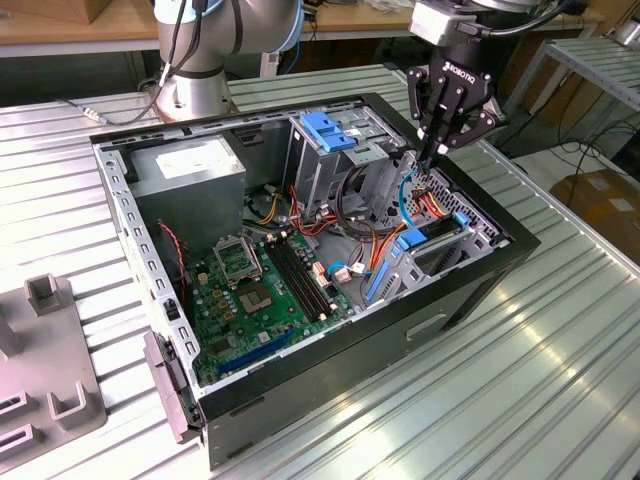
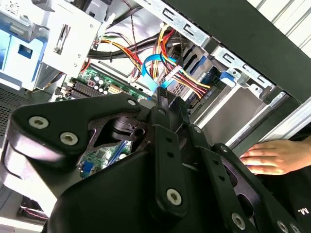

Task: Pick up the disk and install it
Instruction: 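Insert the second disk wire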

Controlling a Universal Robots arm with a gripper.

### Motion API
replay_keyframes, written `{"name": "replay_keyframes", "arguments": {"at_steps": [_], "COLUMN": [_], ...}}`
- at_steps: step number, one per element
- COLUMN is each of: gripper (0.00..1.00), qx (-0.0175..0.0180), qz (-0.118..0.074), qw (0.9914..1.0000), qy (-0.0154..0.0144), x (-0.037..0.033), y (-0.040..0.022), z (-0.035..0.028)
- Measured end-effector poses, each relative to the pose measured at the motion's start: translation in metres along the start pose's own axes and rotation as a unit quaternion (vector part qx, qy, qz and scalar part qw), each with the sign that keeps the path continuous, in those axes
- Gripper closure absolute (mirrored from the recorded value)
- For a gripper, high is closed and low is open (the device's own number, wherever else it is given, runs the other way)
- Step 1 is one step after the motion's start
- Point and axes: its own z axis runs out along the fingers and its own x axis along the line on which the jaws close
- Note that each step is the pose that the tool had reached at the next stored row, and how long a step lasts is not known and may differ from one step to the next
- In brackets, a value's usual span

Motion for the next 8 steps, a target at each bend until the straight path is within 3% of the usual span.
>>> {"name": "replay_keyframes", "arguments": {"at_steps": [8], "gripper": [0.76], "qx": [0.0], "qz": [0.0], "qw": [1.0], "qy": [-0.0005], "x": [-0.0009], "y": [0.0], "z": [-0.0003]}}
